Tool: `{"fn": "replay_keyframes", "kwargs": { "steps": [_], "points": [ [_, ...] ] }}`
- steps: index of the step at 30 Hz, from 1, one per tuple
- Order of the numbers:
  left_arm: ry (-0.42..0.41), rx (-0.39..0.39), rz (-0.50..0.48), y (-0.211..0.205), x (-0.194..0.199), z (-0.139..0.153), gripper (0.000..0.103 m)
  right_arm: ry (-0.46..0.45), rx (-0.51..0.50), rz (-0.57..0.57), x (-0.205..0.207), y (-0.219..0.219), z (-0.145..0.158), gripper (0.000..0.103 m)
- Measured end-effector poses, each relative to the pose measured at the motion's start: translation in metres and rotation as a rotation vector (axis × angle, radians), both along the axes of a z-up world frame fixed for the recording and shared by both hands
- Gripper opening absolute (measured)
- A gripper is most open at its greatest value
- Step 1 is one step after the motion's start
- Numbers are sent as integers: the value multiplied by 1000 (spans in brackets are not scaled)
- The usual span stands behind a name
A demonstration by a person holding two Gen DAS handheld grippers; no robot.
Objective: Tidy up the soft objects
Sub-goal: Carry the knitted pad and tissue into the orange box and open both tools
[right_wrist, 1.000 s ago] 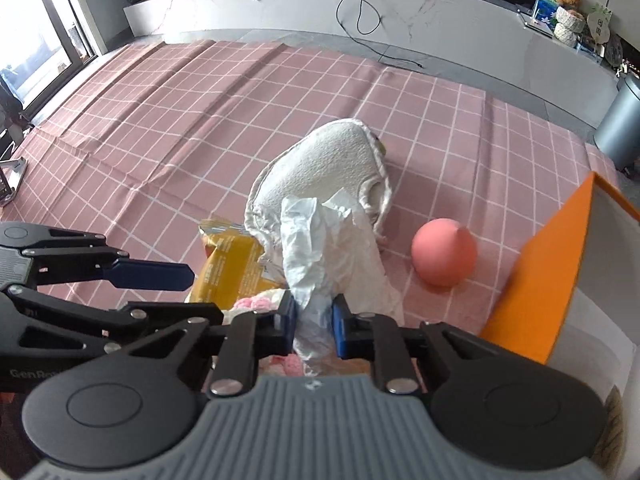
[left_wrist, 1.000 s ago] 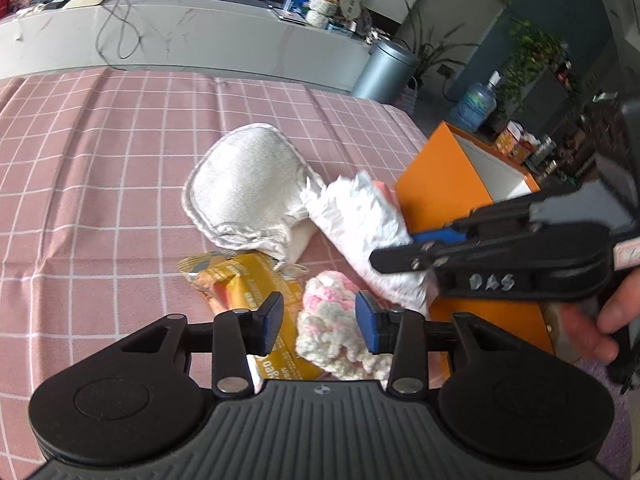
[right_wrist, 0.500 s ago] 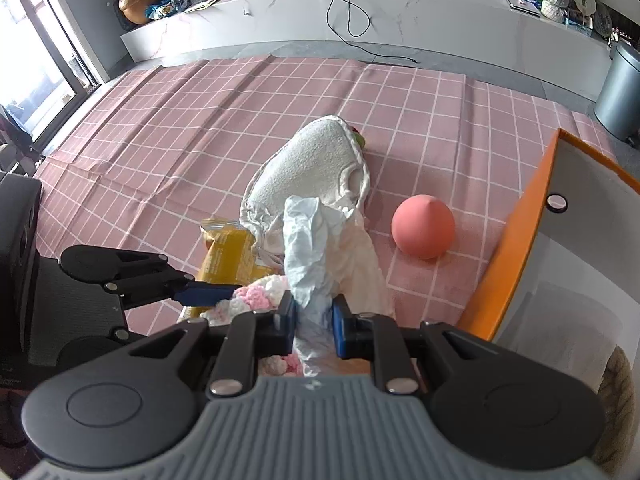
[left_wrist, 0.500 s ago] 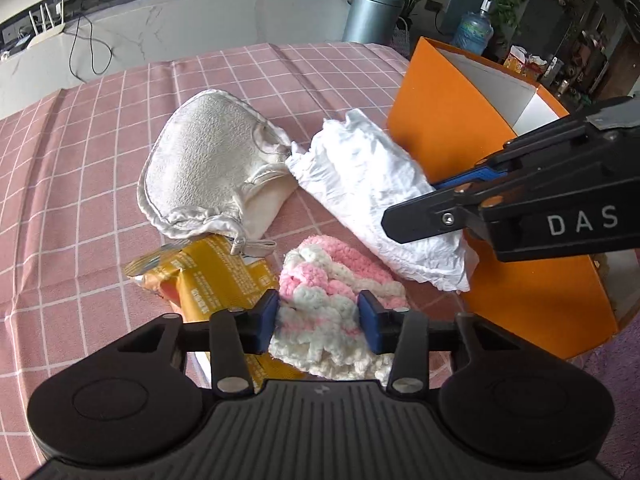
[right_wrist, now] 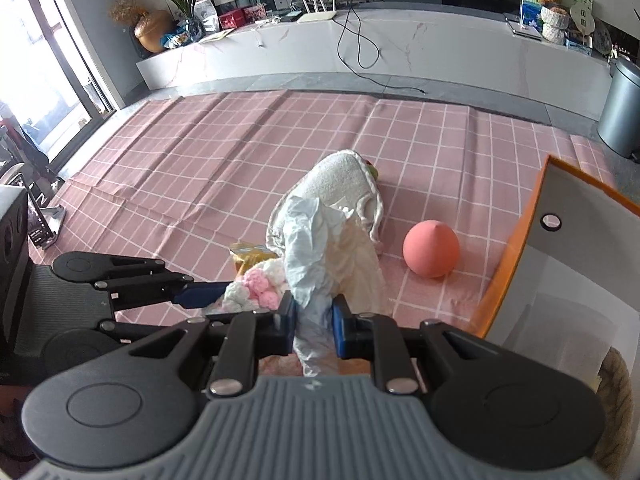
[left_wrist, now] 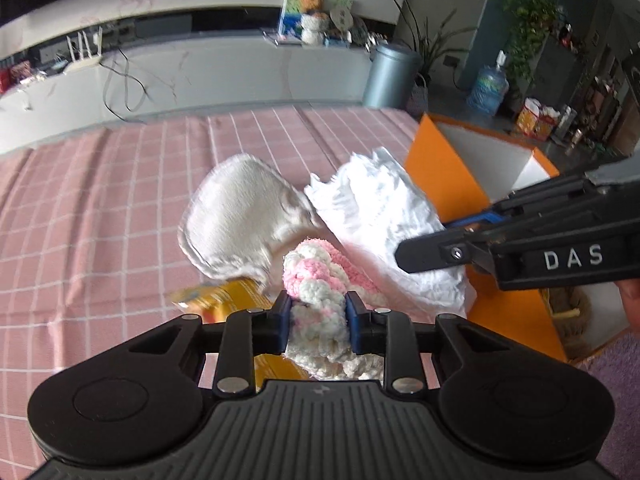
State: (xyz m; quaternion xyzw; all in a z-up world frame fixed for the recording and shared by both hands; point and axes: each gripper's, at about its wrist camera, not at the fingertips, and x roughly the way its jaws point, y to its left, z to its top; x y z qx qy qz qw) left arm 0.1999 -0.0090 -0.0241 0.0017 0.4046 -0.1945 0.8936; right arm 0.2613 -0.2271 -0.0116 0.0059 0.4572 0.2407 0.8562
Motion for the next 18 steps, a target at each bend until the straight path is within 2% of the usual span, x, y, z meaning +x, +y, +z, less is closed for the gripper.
{"fn": "replay_keyframes", "kwargs": {
  "steps": [8, 12, 18],
  "points": [
    [-129, -30, 42, 4, -7, 57, 31, -153, 27, -24, -24, -17, 61, 16],
    [-178, -50, 2, -13, -7, 80, 31, -220, 2, -62, -35, -39, 86, 16],
    [-220, -63, -109, -60, 5, 96, 31, -254, -63, -145, -42, -86, 103, 16]
  ]
}}
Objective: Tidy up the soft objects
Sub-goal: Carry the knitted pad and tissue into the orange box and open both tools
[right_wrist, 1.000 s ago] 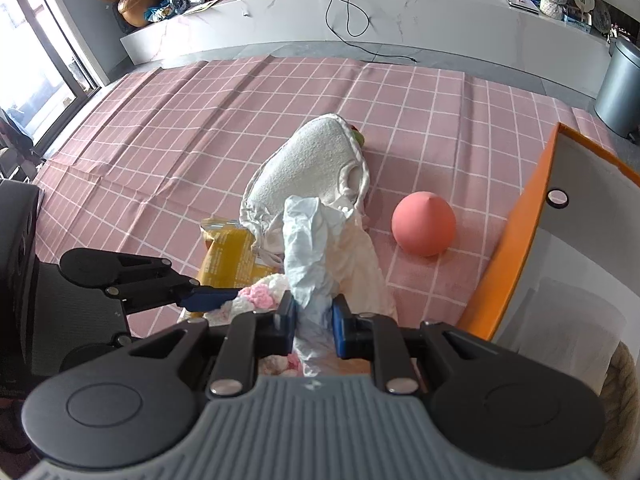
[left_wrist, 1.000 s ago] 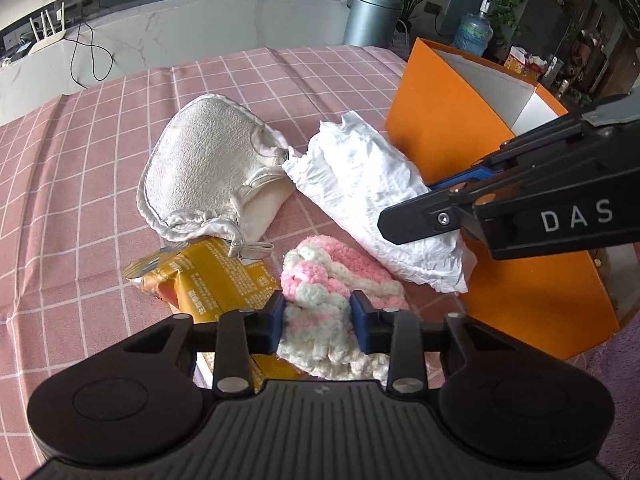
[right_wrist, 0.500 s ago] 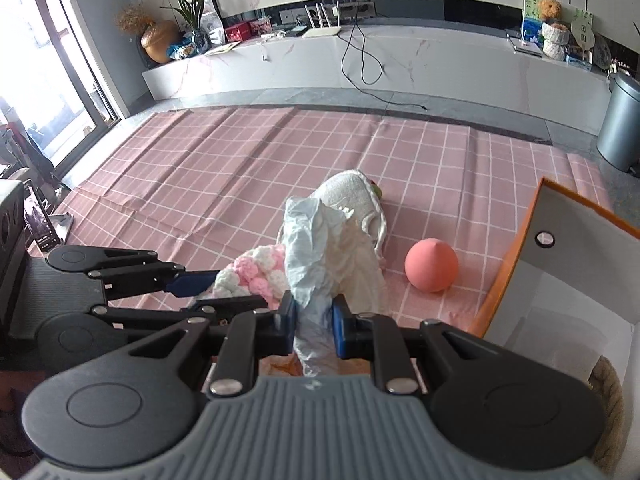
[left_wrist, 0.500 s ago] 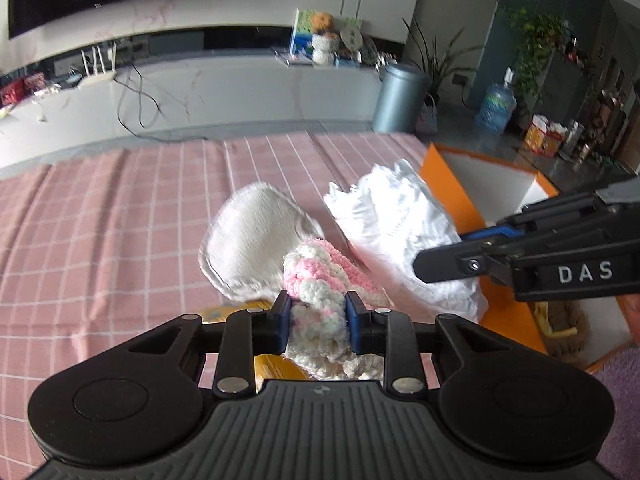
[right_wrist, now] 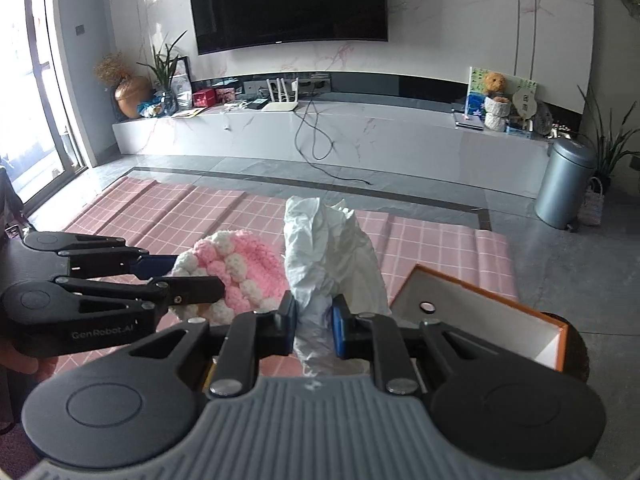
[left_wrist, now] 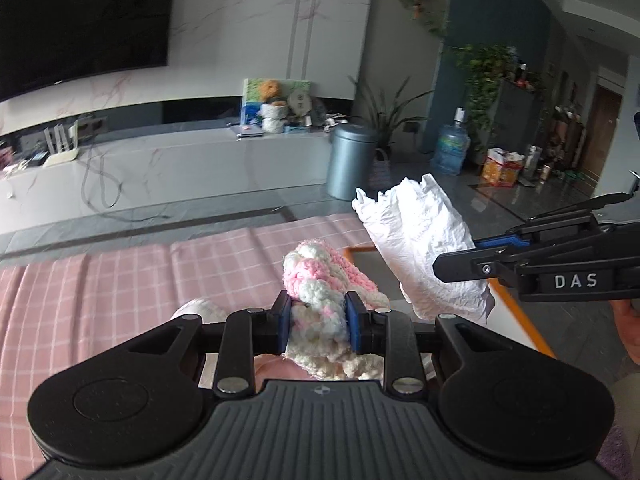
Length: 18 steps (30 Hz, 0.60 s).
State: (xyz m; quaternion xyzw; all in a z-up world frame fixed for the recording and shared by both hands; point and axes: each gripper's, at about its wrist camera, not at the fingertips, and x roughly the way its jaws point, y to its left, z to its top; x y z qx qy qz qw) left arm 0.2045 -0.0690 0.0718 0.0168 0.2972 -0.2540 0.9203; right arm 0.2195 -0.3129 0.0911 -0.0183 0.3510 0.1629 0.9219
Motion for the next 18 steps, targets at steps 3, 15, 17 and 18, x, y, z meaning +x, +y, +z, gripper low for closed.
{"fn": "replay_keyframes", "kwargs": {
  "steps": [3, 15, 17, 18],
  "points": [
    [5, 4, -58, -28, 13, 0, 31, 9, -29, -48, 2, -24, -1, 16],
    [-5, 213, -278, -136, 46, -42, 31, 177, -95, -185, 48, -102, -70, 16],
    [-3, 245, -291, -144, 53, -52, 31, 199, -99, -187, 56, -107, -83, 16],
    [2, 253, -294, -147, 55, -57, 31, 209, -102, -187, 60, -108, -90, 16]
  ]
}}
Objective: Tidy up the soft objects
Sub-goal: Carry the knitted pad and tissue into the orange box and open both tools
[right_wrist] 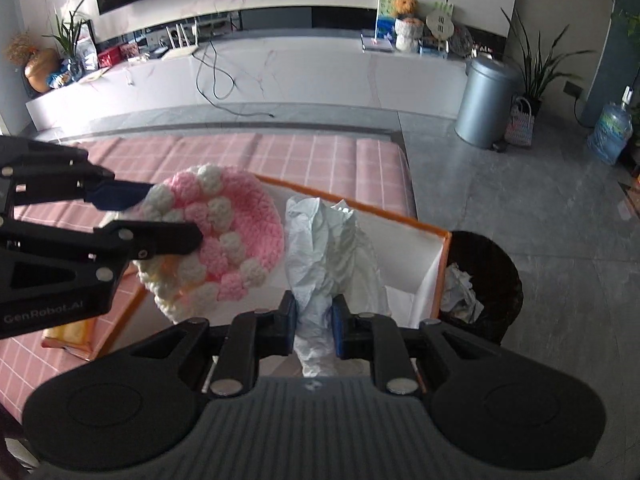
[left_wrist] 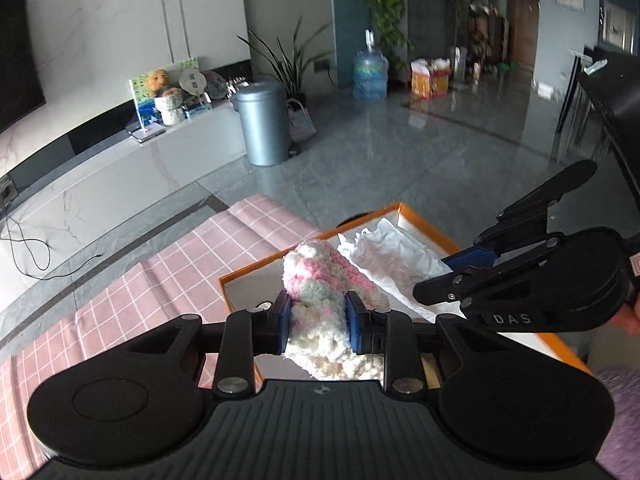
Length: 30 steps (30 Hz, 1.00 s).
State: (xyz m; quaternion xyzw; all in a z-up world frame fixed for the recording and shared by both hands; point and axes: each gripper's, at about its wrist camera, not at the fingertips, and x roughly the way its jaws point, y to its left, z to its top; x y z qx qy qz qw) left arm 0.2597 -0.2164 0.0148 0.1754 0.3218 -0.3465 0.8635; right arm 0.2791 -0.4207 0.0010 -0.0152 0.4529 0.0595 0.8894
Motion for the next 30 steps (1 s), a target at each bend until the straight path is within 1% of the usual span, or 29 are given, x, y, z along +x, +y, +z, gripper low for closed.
{"fn": "replay_keyframes", "kwargs": {
  "steps": [3, 7, 9, 12, 16, 21, 23, 25, 26, 29, 30],
  "points": [
    [19, 25, -1, -8, 10, -15, 31, 20, -14, 10, 10, -1, -16, 16],
    [25, 73, 0, -15, 20, -32, 31, 40, -46, 26, 24, -2, -32, 16],
    [30, 82, 1, -16, 23, -38, 31, 55, -53, 39, 26, -2, -40, 16],
    [8, 116, -4, -21, 25, -45, 32, 72, -65, 52, 30, -1, -50, 17],
    [-4, 155, -11, -26, 25, -53, 33, 85, -47, 64, 31, -1, -61, 19],
    [-43, 220, -19, -31, 23, -60, 37, 82, -73, 78, 28, 3, -65, 23],
    [-38, 218, -16, -30, 22, -62, 46, 76, -70, 80, 29, 3, -63, 26],
    [-36, 209, 1, -27, 24, -61, 49, 67, -74, 85, 25, 4, -59, 34],
    [-41, 206, 13, -26, 25, -60, 53, 61, -76, 88, 24, 5, -58, 36],
    [-63, 191, 41, -22, 23, -53, 59, 49, -81, 94, 19, 7, -52, 42],
    [-65, 183, 44, -20, 22, -50, 60, 44, -85, 95, 18, 8, -51, 48]
  ]
}}
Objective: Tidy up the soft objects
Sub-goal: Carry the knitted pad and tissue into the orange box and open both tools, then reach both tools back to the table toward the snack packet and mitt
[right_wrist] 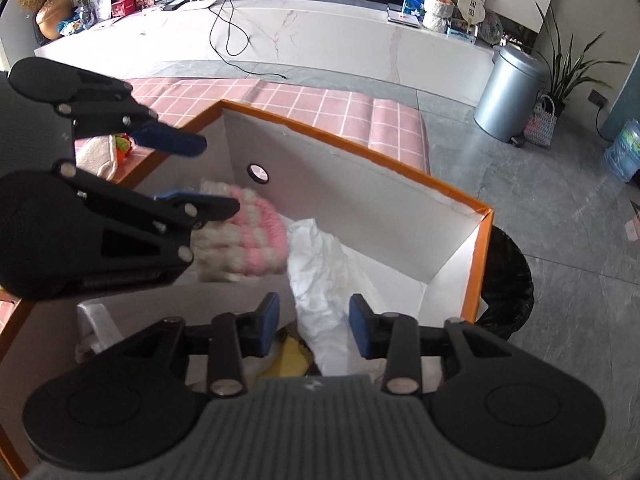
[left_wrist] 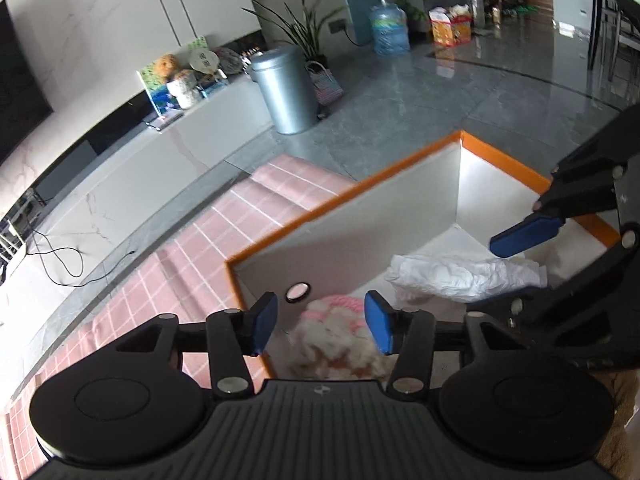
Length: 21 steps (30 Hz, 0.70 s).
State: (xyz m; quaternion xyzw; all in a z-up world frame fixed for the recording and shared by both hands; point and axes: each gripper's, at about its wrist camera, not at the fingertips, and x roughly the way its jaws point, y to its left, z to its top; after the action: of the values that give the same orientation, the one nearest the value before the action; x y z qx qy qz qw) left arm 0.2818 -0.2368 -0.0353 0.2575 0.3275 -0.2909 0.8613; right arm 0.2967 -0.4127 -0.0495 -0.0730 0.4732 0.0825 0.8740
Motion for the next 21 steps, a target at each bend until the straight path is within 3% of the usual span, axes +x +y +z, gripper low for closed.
{"fn": "replay_keyframes", "kwargs": {
  "steps": [1, 5, 12, 21],
  "points": [
    [1, -12, 0, 2, 0, 3, 61, -8, -4, 3, -2, 1, 2, 53],
    [1, -55, 15, 10, -3, 16, 62, -21, -15, 11, -9, 4, 11, 56],
    [-46, -113, 34, 30, -28, 42, 62, -60, -24, -7, -24, 10, 33, 56],
    [-71, -258, 120, 95, -65, 71, 62, -182, 34, -60, -62, 34, 71, 56]
  ]
}}
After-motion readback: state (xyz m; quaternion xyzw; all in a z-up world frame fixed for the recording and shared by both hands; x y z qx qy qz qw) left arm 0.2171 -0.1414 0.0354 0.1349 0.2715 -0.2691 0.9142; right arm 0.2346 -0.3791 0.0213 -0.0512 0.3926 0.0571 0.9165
